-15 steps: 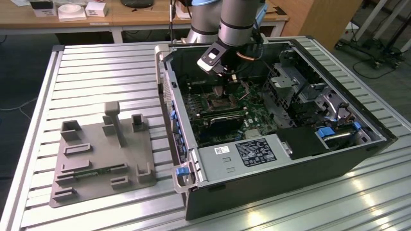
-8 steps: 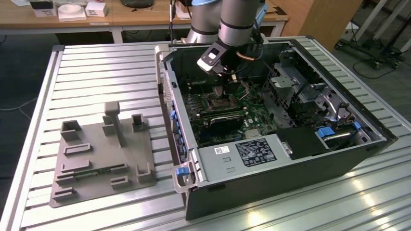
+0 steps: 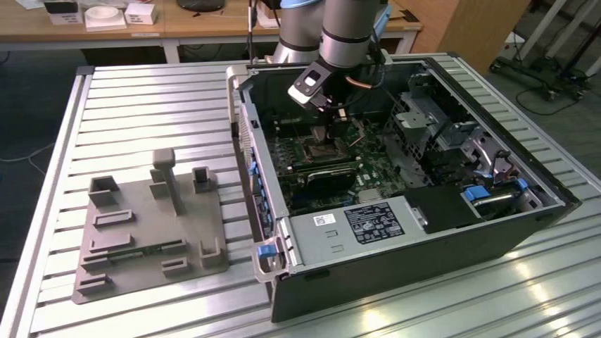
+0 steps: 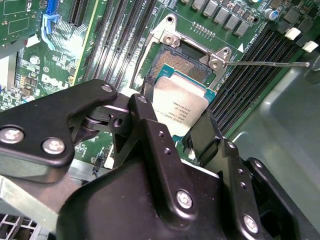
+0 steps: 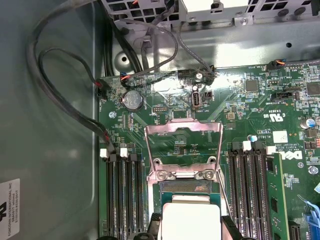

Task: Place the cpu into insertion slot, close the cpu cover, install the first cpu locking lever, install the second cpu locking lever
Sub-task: 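Place the cpu into insertion slot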

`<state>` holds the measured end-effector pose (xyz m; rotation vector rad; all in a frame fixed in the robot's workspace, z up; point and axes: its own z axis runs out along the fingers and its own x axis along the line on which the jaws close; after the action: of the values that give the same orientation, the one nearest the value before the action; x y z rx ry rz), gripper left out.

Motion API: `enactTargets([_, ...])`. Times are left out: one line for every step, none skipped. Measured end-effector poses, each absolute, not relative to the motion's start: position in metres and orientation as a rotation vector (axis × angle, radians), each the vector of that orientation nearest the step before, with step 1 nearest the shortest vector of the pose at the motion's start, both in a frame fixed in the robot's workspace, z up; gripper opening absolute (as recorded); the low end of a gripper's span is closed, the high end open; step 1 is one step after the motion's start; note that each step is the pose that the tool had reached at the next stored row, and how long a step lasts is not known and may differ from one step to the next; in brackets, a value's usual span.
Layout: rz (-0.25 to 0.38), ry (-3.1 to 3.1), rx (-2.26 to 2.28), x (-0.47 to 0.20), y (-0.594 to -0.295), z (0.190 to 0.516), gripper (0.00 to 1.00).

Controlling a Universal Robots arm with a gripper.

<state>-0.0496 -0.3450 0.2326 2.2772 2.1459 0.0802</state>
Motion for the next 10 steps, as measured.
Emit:
enactTargets([0.080, 2.145, 2.278, -0.0496, -0.3450, 0.2326, 0.54])
enactTargets([0.080, 2.144, 2.278, -0.0496, -0.3450, 0.2326, 0.54])
enactTargets([0.080, 2.144, 2.279, -0.0496, -0.3450, 0.2326, 0.54])
enactTargets([0.080, 2.143, 2.280, -0.0496, -0.3450, 0.2326, 0.54])
enactTargets([0.080, 2.142, 2.281, -0.0496, -0.3450, 0.2326, 0.54])
enactTargets([0.080, 2.141, 2.281, -0.0496, -0.3450, 0.2326, 0.54])
enactTargets([0.080, 2.141, 2.282, -0.0496, -0.3450, 0.2326, 0.54])
enactTargets([0.080, 2.140, 2.283, -0.0496, -0.3450, 0.2326, 0.54])
enactTargets([0.080, 2.139, 2.283, -0.0496, -0.3450, 0.2326, 0.54])
enactTargets([0.080, 2.139, 2.284, -0.0496, -0.3450, 0.2326, 0.54])
